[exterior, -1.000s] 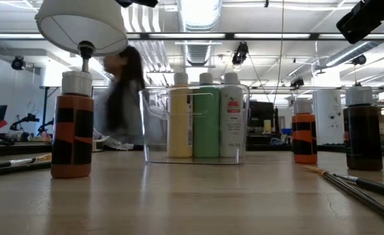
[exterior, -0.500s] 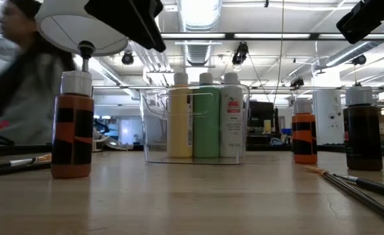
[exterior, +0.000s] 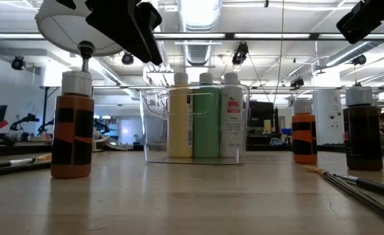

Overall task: Pick & Place Paint Supplies
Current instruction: Adjust the transparent bin

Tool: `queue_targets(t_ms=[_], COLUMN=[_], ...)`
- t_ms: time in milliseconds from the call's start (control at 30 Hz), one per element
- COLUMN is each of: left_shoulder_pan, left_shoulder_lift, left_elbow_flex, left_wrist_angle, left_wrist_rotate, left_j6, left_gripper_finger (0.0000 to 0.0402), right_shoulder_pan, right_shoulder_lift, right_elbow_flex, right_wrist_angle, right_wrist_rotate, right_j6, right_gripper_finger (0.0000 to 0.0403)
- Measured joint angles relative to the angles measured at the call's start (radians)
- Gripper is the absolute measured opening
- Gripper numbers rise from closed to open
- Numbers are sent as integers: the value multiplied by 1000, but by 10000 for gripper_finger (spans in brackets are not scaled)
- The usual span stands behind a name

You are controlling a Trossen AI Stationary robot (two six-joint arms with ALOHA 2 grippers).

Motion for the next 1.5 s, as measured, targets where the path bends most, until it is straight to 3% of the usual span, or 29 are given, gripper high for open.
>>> queue_targets(t_ms=[433, 933, 1500], left_shoulder_pan=[62, 86, 83], left_shoulder_lift=[43, 100, 101], left_elbow_flex=[0, -1, -1], left_wrist_angle=[-8, -60, -33], left_wrist_rotate=[89, 92, 219], left_j6=[-6, -60, -132], left_gripper_finger=[188, 188, 188], right_shoulder_pan=[0, 0, 0], right_shoulder_lift=[0, 0, 0], right_elbow_flex=[0, 0, 0], right_wrist_angle=[0, 0, 0], right_wrist_rotate=[0, 0, 0], right_j6=[0, 0, 0], right_gripper_finger=[8, 8, 8])
